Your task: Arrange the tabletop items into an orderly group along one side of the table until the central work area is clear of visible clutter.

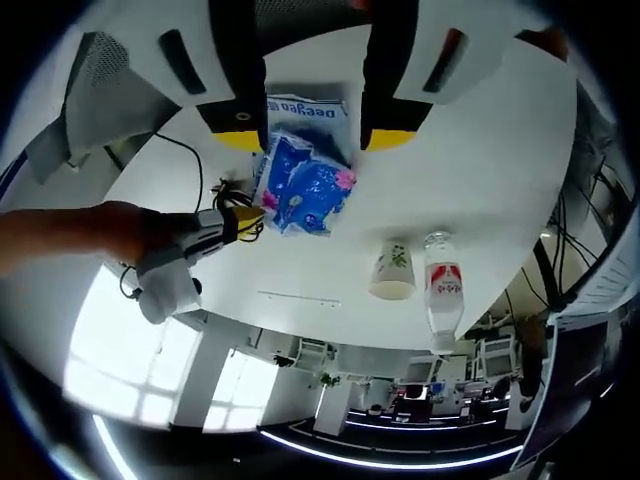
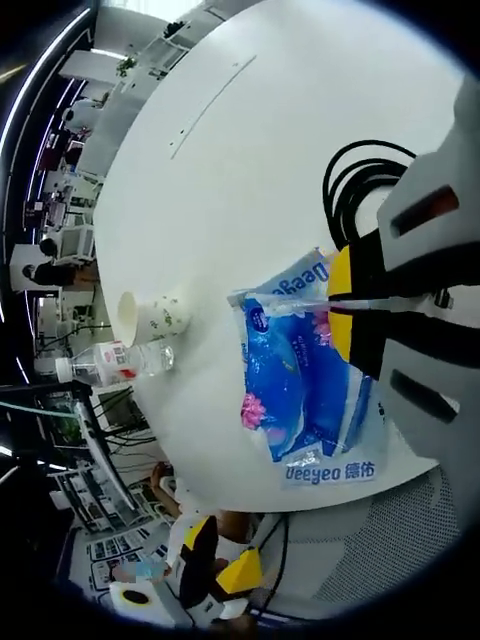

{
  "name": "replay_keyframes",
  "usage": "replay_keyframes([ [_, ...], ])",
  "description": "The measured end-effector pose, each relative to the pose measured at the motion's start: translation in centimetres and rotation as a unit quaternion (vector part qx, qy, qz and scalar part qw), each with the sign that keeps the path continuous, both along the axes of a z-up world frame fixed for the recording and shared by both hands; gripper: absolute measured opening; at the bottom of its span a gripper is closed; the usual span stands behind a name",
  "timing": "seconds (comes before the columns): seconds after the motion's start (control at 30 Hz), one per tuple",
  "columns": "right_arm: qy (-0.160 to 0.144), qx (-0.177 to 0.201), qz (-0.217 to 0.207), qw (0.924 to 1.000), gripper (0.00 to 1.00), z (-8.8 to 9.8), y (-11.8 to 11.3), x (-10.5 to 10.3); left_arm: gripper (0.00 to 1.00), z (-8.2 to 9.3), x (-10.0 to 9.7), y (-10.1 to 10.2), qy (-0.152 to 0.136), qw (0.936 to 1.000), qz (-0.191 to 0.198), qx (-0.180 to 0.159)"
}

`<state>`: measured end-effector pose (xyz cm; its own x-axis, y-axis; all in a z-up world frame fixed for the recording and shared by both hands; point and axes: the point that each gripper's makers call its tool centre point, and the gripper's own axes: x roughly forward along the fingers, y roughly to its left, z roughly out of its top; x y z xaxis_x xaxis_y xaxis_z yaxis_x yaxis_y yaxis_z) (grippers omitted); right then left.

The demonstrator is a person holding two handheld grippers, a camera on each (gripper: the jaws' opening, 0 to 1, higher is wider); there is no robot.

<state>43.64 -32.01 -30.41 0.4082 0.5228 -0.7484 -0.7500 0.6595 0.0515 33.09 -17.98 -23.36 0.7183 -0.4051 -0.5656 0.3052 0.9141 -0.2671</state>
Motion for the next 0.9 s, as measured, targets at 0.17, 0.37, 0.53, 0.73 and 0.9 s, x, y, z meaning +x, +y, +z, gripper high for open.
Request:
replay_keyframes([
  [0.17,0.007,0.021,-0.026,0.9994,0.0,0.1,-0.4,-0.5,0.36,-0.2,0.1,-0.1,0.002,1.0,0.003,-0.003],
  [0.37,0.014,0.026,-0.041,0.9987,0.0,-0.2,-0.9,-1.8,0.36,-0.6,0.0,-0.4,0.007,1.0,0.004,-0.005],
  [0.53,0.021,0.034,-0.059,0.9975,0.01,-0.5,-1.0,-3.4,0.36,-0.7,0.1,-0.4,0.009,0.9999,0.008,-0.009],
  [0.73,0.03,0.026,-0.058,0.9975,0.02,-1.2,-0.9,-5.0,0.35,-0.8,0.2,-0.4,0.012,0.9999,0.008,-0.007],
  [0.9,0.029,0.029,-0.054,0.9977,0.03,-1.0,-0.6,-5.7,0.35,-1.0,0.2,-0.4,0.013,0.9999,0.007,-0.005],
])
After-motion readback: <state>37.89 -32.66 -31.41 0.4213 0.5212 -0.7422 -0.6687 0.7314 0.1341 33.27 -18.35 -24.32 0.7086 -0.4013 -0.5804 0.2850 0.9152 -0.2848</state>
